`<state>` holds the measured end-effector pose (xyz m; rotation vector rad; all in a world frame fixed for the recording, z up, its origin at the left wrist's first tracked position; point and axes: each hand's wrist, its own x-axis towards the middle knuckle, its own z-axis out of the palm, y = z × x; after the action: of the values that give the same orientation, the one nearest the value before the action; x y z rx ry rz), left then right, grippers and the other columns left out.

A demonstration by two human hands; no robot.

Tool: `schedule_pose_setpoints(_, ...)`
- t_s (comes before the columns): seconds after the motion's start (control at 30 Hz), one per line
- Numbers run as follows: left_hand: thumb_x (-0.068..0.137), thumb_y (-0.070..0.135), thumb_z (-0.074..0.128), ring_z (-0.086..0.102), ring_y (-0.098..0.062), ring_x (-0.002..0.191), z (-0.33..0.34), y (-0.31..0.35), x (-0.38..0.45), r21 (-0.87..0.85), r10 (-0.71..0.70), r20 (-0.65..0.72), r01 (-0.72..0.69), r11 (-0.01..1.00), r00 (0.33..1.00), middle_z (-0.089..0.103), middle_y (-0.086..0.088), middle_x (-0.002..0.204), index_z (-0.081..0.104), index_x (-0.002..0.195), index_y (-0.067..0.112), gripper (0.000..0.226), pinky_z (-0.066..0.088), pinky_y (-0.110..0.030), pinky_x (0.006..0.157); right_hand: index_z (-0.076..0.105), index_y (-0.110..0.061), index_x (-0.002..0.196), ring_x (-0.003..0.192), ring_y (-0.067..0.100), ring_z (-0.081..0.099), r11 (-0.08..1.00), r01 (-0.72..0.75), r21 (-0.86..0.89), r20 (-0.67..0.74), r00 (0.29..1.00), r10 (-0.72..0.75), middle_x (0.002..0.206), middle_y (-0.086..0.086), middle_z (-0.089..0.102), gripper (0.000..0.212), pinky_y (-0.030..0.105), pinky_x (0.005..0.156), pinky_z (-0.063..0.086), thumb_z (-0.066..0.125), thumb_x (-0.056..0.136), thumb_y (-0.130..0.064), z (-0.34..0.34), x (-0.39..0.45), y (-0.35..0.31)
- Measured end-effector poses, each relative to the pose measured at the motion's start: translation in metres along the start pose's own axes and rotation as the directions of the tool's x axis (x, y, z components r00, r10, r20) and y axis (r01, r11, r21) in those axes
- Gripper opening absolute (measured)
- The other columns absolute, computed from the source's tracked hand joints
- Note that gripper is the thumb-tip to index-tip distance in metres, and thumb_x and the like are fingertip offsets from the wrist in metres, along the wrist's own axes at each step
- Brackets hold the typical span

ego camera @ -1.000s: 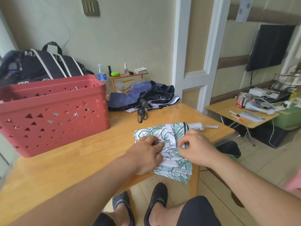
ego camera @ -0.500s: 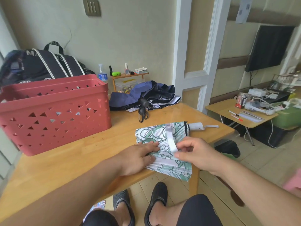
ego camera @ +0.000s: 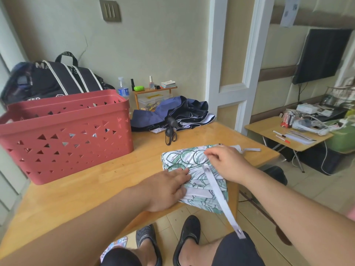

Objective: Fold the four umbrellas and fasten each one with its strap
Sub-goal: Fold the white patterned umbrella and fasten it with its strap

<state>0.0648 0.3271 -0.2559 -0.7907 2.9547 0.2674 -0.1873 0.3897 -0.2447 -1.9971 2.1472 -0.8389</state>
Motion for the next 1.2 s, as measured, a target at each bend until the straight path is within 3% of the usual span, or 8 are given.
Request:
schedule_pose_setpoints(0.13, 0.107, 0.062, 0.024, 0.034, -0.019, 0.152, -0.014, 0.010, -0.017, 0.174, -0.023, 0.034, 0.017, 0.985, 0.999, 0.035, 0.002, 0.167, 0.033, 0.160, 0.033, 0.061, 0.029, -0.043, 0.123, 0.075, -0.020, 0.122, 0.111, 0.010, 0.064, 1.000, -0.013, -0.024, 0.036, 0.999, 0.014, 0.122, -0.004, 0.071, 0.033, 0.017, 0.093, 0.041, 0.050, 0.105, -0.008, 0.012, 0.001, 0.017)
schedule_pose_setpoints(0.27, 0.106, 0.058, 0.037, 0.059, -0.026, 0.086, -0.060, 0.021, 0.018, 0.153, -0.133, -0.077, 0.144, 0.978, 0.988, 0.063, 0.003, 0.084, 0.061, 0.096, 0.027, 0.040, 0.047, -0.036, 0.072, 0.070, -0.019, 0.133, 0.113, 0.010, 0.055, 0.995, 0.067, -0.068, 0.075, 0.995, -0.062, 0.128, -0.005, 0.063, 0.048, 0.018, 0.096, 0.037, 0.046, 0.100, 0.006, 0.022, -0.005, 0.021)
schedule_pose_setpoints(0.37, 0.100, 0.048, 0.056, 0.064, -0.031, 0.106, -0.072, 0.013, 0.069, 0.128, -0.123, -0.268, 0.162, 0.978, 0.956, 0.067, -0.003, 0.112, 0.066, 0.123, 0.031, 0.030, 0.056, -0.045, 0.088, 0.068, -0.021, 0.136, 0.121, 0.017, 0.054, 0.992, 0.076, -0.098, 0.067, 0.995, -0.069, 0.128, -0.005, 0.059, 0.060, 0.028, 0.105, 0.042, 0.044, 0.093, 0.013, 0.030, -0.006, 0.024)
schedule_pose_setpoints(0.47, 0.096, 0.063, 0.059, 0.054, -0.033, 0.130, -0.067, -0.001, 0.097, 0.176, -0.234, -0.067, 0.242, 0.954, 0.970, 0.056, -0.007, 0.143, 0.039, 0.156, 0.034, 0.070, 0.051, -0.045, 0.100, 0.063, -0.021, 0.141, 0.126, 0.016, 0.047, 0.990, 0.089, -0.110, 0.075, 0.994, -0.081, 0.130, -0.007, 0.055, 0.063, 0.026, 0.110, 0.036, 0.044, 0.092, 0.013, 0.030, -0.009, 0.026)
schedule_pose_setpoints(0.7, 0.088, 0.071, 0.065, 0.059, -0.031, 0.122, -0.043, -0.027, 0.108, 0.033, -0.250, -0.001, 0.249, 0.968, 0.968, 0.063, -0.005, 0.132, 0.047, 0.148, 0.028, 0.076, 0.051, -0.042, 0.095, 0.068, -0.027, 0.136, 0.109, 0.008, 0.058, 0.992, 0.126, -0.023, 0.122, 0.985, -0.123, 0.123, -0.014, 0.062, 0.043, 0.021, 0.099, 0.044, 0.053, 0.101, -0.007, 0.014, -0.011, 0.025)
schedule_pose_setpoints(0.87, 0.083, 0.069, 0.072, 0.060, -0.029, 0.116, -0.047, -0.031, 0.114, -0.070, -0.250, 0.051, 0.253, 0.965, 0.967, 0.065, -0.001, 0.129, 0.052, 0.143, 0.027, 0.077, 0.052, -0.045, 0.100, 0.076, -0.030, 0.116, 0.100, 0.013, 0.053, 0.986, 0.121, -0.117, -0.184, 0.973, -0.141, 0.101, -0.014, 0.064, 0.023, 0.034, 0.090, 0.044, 0.059, 0.101, -0.032, -0.016, 0.035, 0.027)
schedule_pose_setpoints(1.03, 0.078, 0.074, 0.073, 0.062, -0.028, 0.099, -0.049, -0.032, 0.120, -0.031, -0.292, 0.086, 0.296, 0.955, 0.952, 0.066, -0.003, 0.108, 0.058, 0.128, 0.020, 0.075, 0.055, -0.041, 0.091, 0.053, -0.047, 0.144, 0.122, 0.017, 0.044, 0.952, 0.213, -0.218, 0.335, 0.933, -0.132, 0.117, -0.012, 0.050, 0.053, 0.044, 0.106, 0.037, 0.059, 0.094, -0.065, 0.002, 0.079, 0.011)
schedule_pose_setpoints(1.2, 0.076, 0.077, 0.072, 0.063, -0.027, 0.092, -0.049, -0.033, 0.125, -0.012, -0.310, 0.109, 0.313, 0.950, 0.945, 0.066, -0.002, 0.098, 0.060, 0.113, 0.020, 0.069, 0.055, -0.041, 0.086, 0.042, -0.049, 0.150, 0.126, 0.021, 0.047, 0.945, 0.200, -0.260, 0.381, 0.920, -0.089, 0.125, -0.010, 0.054, 0.070, 0.045, 0.102, 0.045, 0.057, 0.087, -0.075, 0.009, 0.081, 0.030)
